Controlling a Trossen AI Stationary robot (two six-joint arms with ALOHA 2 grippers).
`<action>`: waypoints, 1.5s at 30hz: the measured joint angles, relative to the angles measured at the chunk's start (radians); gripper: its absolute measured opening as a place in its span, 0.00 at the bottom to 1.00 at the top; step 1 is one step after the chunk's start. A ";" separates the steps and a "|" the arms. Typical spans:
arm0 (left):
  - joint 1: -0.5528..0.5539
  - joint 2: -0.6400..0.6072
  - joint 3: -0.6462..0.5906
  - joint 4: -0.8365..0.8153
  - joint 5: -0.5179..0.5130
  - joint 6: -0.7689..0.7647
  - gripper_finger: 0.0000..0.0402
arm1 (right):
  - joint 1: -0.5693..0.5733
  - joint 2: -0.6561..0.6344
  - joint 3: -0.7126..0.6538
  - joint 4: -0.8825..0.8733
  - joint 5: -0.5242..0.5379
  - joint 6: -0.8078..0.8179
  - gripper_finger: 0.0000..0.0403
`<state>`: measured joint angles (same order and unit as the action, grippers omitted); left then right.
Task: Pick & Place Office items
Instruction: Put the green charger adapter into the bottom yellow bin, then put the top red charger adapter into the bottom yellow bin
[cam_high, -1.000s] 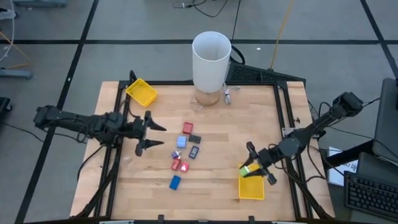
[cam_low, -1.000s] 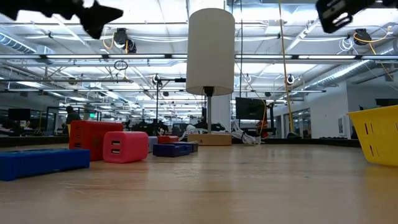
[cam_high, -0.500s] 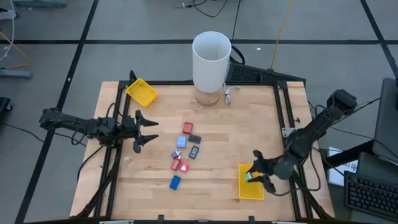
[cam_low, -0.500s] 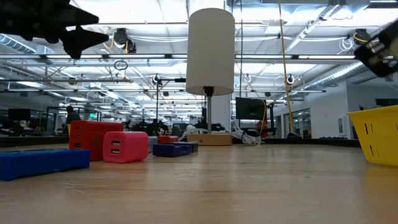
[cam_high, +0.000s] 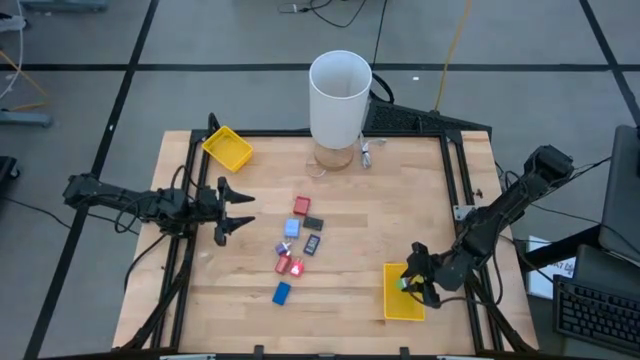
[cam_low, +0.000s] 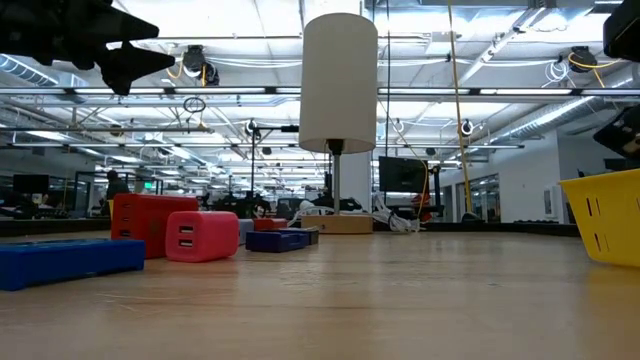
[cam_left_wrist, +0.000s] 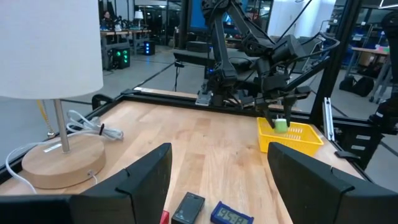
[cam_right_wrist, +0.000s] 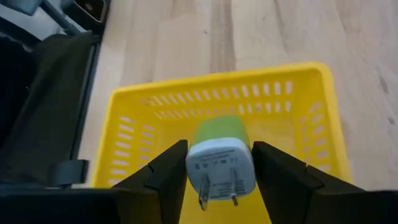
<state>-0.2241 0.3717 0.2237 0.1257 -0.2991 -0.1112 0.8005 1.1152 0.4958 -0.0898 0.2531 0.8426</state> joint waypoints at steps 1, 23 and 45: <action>0.000 0.000 0.000 0.000 0.000 0.000 0.67 | 0.000 0.000 -0.001 0.002 0.000 0.007 0.44; 0.000 0.000 0.000 -0.001 0.001 -0.002 0.67 | -0.002 -0.047 -0.003 0.003 -0.071 0.002 0.44; 0.000 0.001 0.000 -0.001 0.001 0.000 0.67 | -0.049 -0.048 -0.003 0.011 -0.066 0.011 0.62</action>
<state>-0.2241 0.3729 0.2237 0.1246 -0.2981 -0.1116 0.7514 1.0672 0.4927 -0.0788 0.1871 0.8531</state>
